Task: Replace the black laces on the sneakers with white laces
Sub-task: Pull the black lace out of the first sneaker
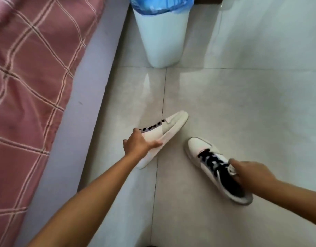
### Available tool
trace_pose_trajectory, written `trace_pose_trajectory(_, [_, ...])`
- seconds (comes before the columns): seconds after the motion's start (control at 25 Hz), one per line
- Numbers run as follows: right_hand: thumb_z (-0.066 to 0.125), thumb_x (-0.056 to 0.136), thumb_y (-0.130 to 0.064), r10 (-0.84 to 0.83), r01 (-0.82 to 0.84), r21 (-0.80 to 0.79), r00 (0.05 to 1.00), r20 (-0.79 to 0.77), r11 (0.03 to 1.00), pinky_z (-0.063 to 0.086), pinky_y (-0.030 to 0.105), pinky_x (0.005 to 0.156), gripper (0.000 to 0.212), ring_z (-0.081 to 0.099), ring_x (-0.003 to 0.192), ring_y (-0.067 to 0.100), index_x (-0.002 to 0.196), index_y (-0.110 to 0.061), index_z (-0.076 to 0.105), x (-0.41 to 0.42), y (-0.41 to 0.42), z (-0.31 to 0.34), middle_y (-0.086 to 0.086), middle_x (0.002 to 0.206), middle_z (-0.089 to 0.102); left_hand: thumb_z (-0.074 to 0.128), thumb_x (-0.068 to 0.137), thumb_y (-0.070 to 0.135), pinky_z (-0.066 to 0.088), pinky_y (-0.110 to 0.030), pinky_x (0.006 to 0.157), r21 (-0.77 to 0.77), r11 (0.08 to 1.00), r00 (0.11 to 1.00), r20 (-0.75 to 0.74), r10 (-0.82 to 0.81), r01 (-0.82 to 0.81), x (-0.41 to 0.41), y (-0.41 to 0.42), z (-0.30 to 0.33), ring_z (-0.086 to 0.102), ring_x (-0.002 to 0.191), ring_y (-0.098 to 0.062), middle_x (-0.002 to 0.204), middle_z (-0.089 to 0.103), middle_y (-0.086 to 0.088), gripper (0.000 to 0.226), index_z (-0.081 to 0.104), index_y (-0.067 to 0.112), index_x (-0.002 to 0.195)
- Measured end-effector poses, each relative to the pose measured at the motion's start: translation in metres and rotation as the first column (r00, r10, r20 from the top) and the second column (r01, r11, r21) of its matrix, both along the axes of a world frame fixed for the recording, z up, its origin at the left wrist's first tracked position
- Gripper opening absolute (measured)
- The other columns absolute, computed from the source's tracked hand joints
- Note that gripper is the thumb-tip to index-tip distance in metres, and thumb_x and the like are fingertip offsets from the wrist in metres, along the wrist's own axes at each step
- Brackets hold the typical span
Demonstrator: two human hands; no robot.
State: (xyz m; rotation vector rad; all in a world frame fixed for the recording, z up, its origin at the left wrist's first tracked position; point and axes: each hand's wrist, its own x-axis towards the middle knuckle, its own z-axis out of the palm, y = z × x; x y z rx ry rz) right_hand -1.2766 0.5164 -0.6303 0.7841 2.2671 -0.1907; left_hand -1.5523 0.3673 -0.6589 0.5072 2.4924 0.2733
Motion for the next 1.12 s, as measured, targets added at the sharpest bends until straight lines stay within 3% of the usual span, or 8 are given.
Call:
trace_pose_trajectory(0.12, [0.046, 0.093, -0.036, -0.246, 0.265, 0.061, 0.944, -0.220, 0.962, 0.041, 0.032, 0.067, 0.025, 0.060, 0.096, 0.031, 0.107, -0.017, 0.051, -0.028, 0.053, 0.006, 0.012, 0.106, 0.064, 0.072, 0.075, 0.050, 0.029, -0.033, 0.083, 0.211, 0.972, 0.986, -0.100, 0.131, -0.108, 0.022, 0.042, -0.006, 0.056, 0.106, -0.028, 0.117, 0.060, -0.005, 0.060, 0.042, 0.011, 0.110])
trace_pose_trajectory(0.24, [0.050, 0.091, -0.029, -0.403, 0.437, 0.016, 0.843, -0.356, 0.899, 0.037, 0.032, 0.067, 0.023, 0.058, 0.096, 0.035, 0.104, -0.011, 0.050, -0.062, 0.084, -0.007, 0.017, 0.105, 0.062, 0.058, 0.089, 0.031, 0.035, -0.033, 0.083, 0.197, 0.936, 0.953, -0.141, -0.266, 0.291, 0.031, 0.075, -0.008, 0.056, 0.107, -0.029, 0.120, 0.058, -0.007, 0.048, 0.036, 0.010, 0.125])
trace_pose_trajectory(0.36, [0.048, 0.090, -0.025, -0.458, 0.463, -0.053, 0.841, -0.289, 0.885, 0.041, 0.034, 0.072, 0.038, 0.058, 0.100, 0.036, 0.124, -0.011, 0.038, -0.071, 0.087, -0.029, 0.019, 0.113, 0.060, 0.056, 0.087, 0.023, 0.036, -0.035, 0.086, 0.052, 0.557, 0.548, -0.277, -0.789, 0.829, 0.046, 0.075, -0.026, 0.059, 0.098, -0.028, 0.109, 0.064, -0.005, 0.045, 0.043, 0.016, 0.129])
trace_pose_trajectory(0.44, [0.046, 0.088, -0.020, -0.560, 0.533, -0.173, 0.777, -0.288, 0.828, 0.048, 0.039, 0.074, 0.048, 0.061, 0.093, 0.038, 0.133, -0.016, 0.030, -0.067, 0.090, -0.040, 0.020, 0.113, 0.059, 0.056, 0.076, 0.017, 0.043, -0.028, 0.066, -0.054, 0.429, 0.344, -0.512, -0.787, 0.902, 0.049, 0.073, -0.041, 0.061, 0.069, -0.025, 0.078, 0.066, -0.004, 0.034, 0.065, 0.011, 0.108])
trace_pose_trajectory(0.56, [0.043, 0.088, -0.015, -0.499, 0.487, -0.117, 0.822, -0.274, 0.866, 0.044, 0.034, 0.072, 0.045, 0.060, 0.097, 0.036, 0.132, -0.017, 0.035, -0.064, 0.113, -0.039, 0.018, 0.114, 0.060, 0.052, 0.068, 0.016, 0.042, -0.024, 0.048, -0.042, 0.567, 0.464, -0.525, -0.713, 0.823, 0.055, 0.089, -0.035, 0.060, 0.055, -0.023, 0.063, 0.063, -0.005, 0.030, 0.072, 0.007, 0.088])
trace_pose_trajectory(0.68, [0.043, 0.090, -0.019, -0.355, 0.357, -0.023, 0.916, -0.186, 0.934, 0.040, 0.030, 0.068, 0.033, 0.059, 0.099, 0.033, 0.122, -0.013, 0.043, -0.061, 0.139, -0.030, 0.015, 0.112, 0.060, 0.054, 0.089, 0.019, 0.042, -0.034, 0.073, -0.081, 0.750, 0.714, -0.257, -0.652, 0.656, 0.059, 0.121, -0.011, 0.059, 0.096, -0.030, 0.104, 0.062, -0.012, 0.030, 0.052, 0.004, 0.115])
trace_pose_trajectory(0.96, [0.059, 0.089, -0.040, -0.589, 0.380, -0.658, 0.798, -0.122, 0.651, 0.034, 0.021, 0.040, 0.029, 0.045, 0.045, 0.019, 0.092, -0.014, 0.047, -0.060, 0.195, -0.021, 0.012, 0.069, 0.056, 0.035, 0.093, 0.032, 0.049, -0.043, 0.077, -0.086, 0.661, 0.651, -0.118, -0.750, 0.746, 0.043, 0.121, 0.004, 0.056, 0.097, -0.036, 0.115, 0.057, -0.012, 0.044, 0.044, 0.012, 0.131])
trace_pose_trajectory(1.12, [0.058, 0.089, -0.037, -0.741, 0.561, -0.498, 0.592, -0.317, 0.661, 0.049, 0.036, 0.072, 0.058, 0.057, 0.095, 0.032, 0.135, -0.015, 0.030, -0.047, 0.222, -0.032, 0.017, 0.119, 0.049, 0.039, 0.097, 0.033, 0.046, -0.036, 0.082, -0.012, 0.806, 0.788, -0.205, -0.581, 0.592, 0.030, 0.115, 0.027, 0.054, 0.106, -0.025, 0.116, 0.054, -0.004, 0.033, 0.054, 0.014, 0.120])
